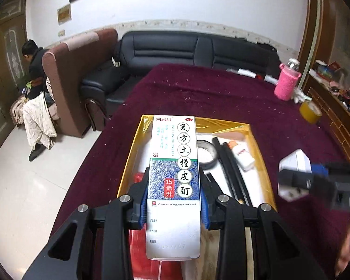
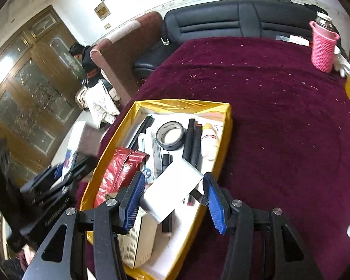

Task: Organize objects
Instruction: 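Lower the medicine box and white plug into the tray and open both grippers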

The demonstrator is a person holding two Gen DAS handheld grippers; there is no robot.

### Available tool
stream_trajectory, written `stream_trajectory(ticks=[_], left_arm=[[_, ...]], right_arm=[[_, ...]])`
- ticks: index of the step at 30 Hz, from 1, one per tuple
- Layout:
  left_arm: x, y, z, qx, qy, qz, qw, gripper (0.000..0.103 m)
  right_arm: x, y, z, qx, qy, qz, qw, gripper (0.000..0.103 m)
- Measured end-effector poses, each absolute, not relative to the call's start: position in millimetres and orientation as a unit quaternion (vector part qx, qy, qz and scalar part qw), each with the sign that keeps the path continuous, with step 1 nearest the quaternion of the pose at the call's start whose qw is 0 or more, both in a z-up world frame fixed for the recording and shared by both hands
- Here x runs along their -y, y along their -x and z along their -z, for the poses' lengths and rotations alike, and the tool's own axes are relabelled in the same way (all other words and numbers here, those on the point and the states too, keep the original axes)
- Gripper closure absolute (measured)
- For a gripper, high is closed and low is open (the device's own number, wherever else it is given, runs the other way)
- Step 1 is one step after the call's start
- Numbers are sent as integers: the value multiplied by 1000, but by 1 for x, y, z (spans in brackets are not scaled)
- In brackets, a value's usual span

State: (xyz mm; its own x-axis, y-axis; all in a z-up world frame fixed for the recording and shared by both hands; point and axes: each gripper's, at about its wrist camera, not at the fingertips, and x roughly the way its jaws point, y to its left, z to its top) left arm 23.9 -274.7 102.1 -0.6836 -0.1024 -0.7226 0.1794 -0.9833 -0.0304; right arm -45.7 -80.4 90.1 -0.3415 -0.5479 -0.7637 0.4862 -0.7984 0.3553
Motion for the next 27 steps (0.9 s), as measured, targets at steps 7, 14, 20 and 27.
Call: stream_trajectory(ticks=[7,14,20,27], left_arm=[[297,39,-75,-67,-435,895,70,70],[310,76,-38,-86,-480,871,69,70],[313,79,-34,-96,-477,872,60,66],[324,65,-54,-137,-438,887,52,35]], right_arm=[[108,64,-60,17,-499,807,316,46],[127,82,-37,2,-515,796,318,46],[146,92,-24,-22,-511,801,312,46],[152,93,-22,-32,-496,806,322,43]])
